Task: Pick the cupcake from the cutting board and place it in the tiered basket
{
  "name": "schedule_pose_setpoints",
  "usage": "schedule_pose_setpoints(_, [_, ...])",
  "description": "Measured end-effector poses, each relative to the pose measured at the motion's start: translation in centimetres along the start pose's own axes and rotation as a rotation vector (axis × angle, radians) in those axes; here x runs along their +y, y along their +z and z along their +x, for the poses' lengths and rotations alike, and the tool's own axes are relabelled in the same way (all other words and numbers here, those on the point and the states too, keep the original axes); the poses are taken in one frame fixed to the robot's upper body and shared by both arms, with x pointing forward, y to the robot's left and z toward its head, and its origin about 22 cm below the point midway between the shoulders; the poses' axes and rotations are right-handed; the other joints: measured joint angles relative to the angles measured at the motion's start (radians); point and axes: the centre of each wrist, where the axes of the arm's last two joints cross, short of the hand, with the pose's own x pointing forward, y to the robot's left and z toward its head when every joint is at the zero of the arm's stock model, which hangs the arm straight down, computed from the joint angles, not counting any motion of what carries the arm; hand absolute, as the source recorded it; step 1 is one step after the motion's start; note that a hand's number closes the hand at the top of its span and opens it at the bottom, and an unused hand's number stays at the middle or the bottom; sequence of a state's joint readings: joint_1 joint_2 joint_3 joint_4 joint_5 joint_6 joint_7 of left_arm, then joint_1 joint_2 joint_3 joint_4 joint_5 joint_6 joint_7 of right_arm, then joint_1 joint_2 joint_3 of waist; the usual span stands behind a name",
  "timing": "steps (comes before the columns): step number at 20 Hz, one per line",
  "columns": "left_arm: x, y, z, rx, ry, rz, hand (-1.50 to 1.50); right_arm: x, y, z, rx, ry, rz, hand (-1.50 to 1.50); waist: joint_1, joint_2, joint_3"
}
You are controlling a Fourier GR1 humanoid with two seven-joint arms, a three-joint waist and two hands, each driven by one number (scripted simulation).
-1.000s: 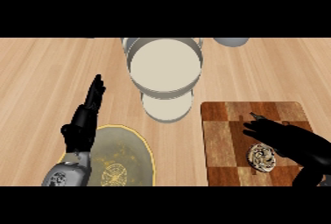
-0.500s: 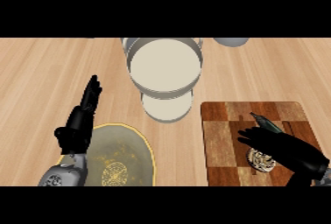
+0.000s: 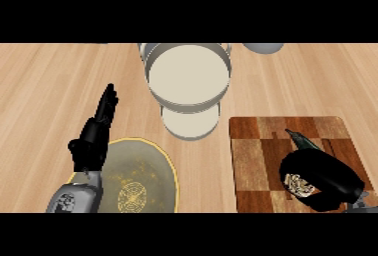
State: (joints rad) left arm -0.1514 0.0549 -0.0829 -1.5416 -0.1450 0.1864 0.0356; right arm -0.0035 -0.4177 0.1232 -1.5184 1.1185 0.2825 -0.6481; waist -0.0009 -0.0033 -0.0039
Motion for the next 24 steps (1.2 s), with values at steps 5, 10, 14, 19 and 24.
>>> schedule_pose_setpoints(5, [-0.1,0.8,0.2,0.002,0.004,-0.001,0.00,-0.5,-0.9,0.6,0.025,0.040,-0.064,1.50,0.000,0.000,0.000])
schedule_pose_setpoints(10, [0.0,0.6,0.4,0.005,0.000,-0.005,0.00,0.1,-4.6,5.3,0.289,0.118,-0.003,1.50,0.000,-0.010,-0.019])
schedule_pose_setpoints(14, [-0.2,0.7,0.4,0.009,0.000,-0.011,0.00,0.0,-7.4,9.0,0.484,0.162,0.012,1.50,0.005,-0.013,-0.021])
schedule_pose_setpoints(19, [-0.7,0.5,0.6,0.008,0.003,-0.020,0.00,-1.8,-10.2,13.9,0.669,0.202,-0.058,1.50,0.018,-0.009,-0.006])
schedule_pose_setpoints(24, [-0.8,0.3,0.5,0.011,0.005,-0.031,0.00,-5.2,-11.1,18.7,0.804,0.231,-0.211,1.50,0.031,-0.008,-0.002])
